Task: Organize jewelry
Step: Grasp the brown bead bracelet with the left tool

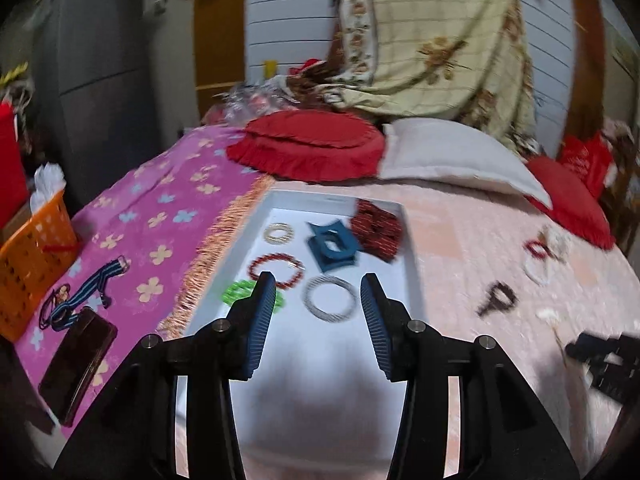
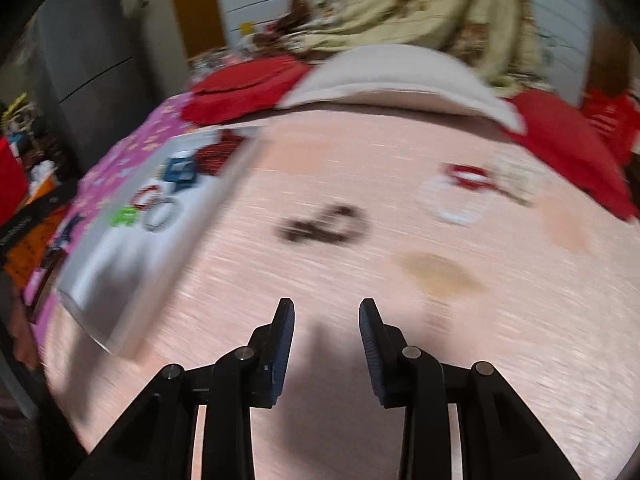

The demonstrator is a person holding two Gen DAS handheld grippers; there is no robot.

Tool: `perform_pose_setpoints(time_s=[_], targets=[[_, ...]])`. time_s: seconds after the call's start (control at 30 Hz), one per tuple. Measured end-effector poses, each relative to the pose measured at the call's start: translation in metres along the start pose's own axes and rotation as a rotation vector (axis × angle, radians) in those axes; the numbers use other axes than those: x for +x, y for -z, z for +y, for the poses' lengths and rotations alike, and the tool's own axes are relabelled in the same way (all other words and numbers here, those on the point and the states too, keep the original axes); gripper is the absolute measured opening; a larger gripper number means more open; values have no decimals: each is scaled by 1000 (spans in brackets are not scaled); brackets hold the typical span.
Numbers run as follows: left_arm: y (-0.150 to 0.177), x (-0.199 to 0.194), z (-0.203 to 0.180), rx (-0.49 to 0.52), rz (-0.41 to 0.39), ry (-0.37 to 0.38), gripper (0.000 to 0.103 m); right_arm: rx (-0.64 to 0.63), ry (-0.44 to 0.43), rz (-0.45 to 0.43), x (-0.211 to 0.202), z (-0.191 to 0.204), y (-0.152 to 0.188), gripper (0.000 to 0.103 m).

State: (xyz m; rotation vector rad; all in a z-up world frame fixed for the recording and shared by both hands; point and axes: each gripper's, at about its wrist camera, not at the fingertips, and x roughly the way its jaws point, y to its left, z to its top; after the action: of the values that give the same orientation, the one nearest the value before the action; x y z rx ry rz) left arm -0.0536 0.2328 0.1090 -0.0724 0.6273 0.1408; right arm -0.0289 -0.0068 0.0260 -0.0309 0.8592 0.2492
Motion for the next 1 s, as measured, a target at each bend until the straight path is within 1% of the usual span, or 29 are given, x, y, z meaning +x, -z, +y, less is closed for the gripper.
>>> perform_pose_setpoints(time_s=[0.1, 0.17, 0.27, 0.3, 0.33, 0.37, 0.43, 0.5, 0.57, 0.67, 0.77, 0.87, 1.0], targets=[[5, -13, -23, 43, 11, 33, 44, 58, 57, -10, -17, -47, 16, 32], [6, -17, -38, 74, 25, 39, 44, 108, 89, -19, -28, -79, 26, 32], [4, -21, -60, 91, 46, 46, 45, 179, 108, -41, -44, -115, 36, 32], [4, -22, -66, 87, 56, 65, 50, 199, 104, -55, -50, -125, 38, 32], [3, -20, -72, 84, 73, 86, 57, 207, 102, -65, -54, -131, 41, 32], [2, -17, -78, 80, 99, 109, 60, 210, 103, -75, -57, -136, 43, 33], [1, -7, -91, 70, 146, 143, 60, 208, 108, -87, -59, -142, 45, 35], [-1, 7, -105, 74, 195, 161, 60, 212, 101, -86, -57, -148, 48, 35], [-3, 25, -121, 89, 241, 189, 60, 228, 78, -87, -54, -154, 52, 35], [-6, 49, -140, 114, 280, 218, 60, 245, 36, -80, -44, -155, 53, 35], [-9, 78, -160, 139, 320, 256, 60, 239, 7, -59, -29, -154, 46, 35], [-8, 102, -167, 135, 357, 278, 60, 243, -29, -30, -11, -155, 33, 35], [-6, 129, -173, 126, 399, 301, 59, 279, -73, 7, 18, -160, 12, 35]])
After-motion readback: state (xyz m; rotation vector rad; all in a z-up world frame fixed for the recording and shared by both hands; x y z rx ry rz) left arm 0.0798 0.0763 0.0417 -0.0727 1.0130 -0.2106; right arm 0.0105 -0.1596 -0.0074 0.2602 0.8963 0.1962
